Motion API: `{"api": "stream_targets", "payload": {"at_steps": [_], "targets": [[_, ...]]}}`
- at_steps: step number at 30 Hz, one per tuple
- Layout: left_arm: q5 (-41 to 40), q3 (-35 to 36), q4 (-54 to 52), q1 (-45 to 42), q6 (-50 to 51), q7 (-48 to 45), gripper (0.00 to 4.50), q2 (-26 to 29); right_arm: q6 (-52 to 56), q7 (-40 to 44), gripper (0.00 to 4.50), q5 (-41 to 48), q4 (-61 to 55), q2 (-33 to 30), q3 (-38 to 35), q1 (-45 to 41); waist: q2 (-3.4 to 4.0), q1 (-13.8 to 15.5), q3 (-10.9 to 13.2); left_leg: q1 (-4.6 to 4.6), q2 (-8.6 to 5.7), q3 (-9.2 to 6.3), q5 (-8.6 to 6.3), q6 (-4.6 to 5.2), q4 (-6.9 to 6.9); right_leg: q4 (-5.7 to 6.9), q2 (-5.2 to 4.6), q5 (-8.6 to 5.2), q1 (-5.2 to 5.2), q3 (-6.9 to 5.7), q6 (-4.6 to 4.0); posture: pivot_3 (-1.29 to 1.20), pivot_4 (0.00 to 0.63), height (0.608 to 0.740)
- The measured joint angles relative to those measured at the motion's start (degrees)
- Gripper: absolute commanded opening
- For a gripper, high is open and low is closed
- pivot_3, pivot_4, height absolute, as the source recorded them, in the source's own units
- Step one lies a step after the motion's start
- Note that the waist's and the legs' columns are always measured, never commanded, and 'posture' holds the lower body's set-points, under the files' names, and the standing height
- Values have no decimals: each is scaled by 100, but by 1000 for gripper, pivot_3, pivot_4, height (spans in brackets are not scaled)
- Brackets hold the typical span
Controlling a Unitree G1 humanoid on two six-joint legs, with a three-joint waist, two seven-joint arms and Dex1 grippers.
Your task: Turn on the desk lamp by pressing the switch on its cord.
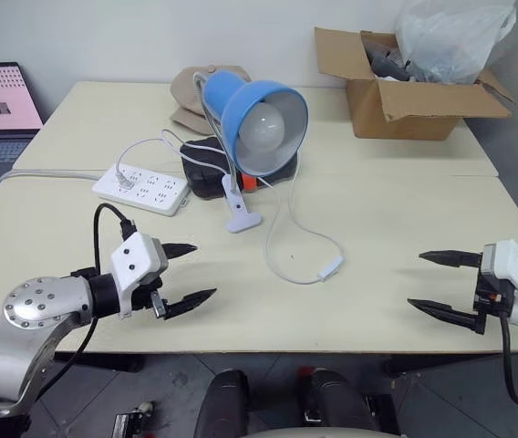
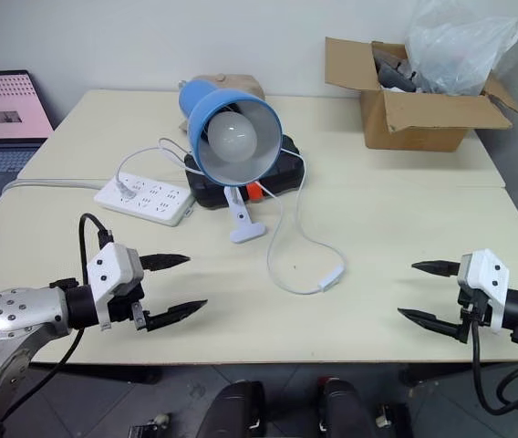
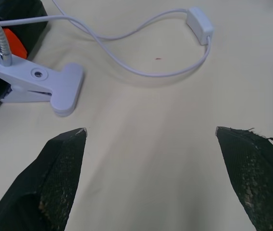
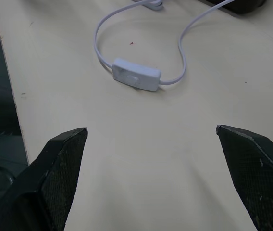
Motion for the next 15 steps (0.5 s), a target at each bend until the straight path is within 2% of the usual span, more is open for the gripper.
{"api": "stream_targets", "payload": {"at_steps": [15], "targets": [[-114, -37, -78, -170, 340, 17, 4470, -73, 5, -30, 4500, -85, -105, 128, 11, -63, 0, -1, 0, 0, 0, 0, 0, 0, 2, 2, 0, 13, 2, 0, 22, 0, 150, 740]]}}
